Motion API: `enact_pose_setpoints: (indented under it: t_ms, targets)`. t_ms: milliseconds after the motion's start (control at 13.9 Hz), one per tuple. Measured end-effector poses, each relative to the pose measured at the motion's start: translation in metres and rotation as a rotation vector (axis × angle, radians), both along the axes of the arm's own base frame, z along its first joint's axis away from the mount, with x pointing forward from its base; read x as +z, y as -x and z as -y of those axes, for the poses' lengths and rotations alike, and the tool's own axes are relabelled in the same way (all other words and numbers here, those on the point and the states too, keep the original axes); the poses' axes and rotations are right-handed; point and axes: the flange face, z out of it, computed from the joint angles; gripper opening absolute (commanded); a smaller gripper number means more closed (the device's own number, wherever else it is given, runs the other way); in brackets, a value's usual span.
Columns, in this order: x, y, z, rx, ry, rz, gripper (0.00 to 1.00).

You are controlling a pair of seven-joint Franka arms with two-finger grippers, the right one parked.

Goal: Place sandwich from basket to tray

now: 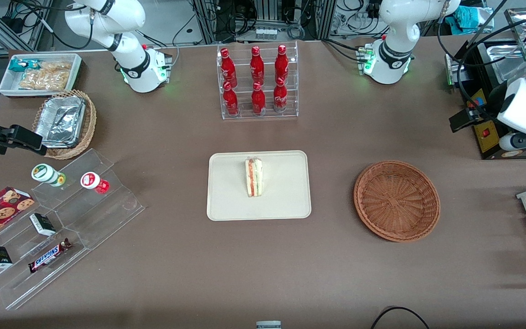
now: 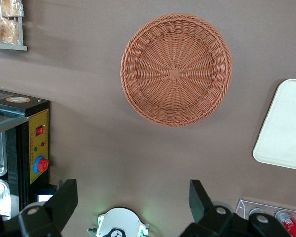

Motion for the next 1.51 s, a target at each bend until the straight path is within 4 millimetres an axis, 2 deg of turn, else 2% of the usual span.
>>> enact_pose_setpoints:
  t_ms: [360, 1511]
  targets:
    - [0.005, 0.002, 0.021, -0.036, -0.014, 0.013, 1.00]
    - [0.007, 0.002, 0.021, -0.037, -0.018, 0.019, 1.00]
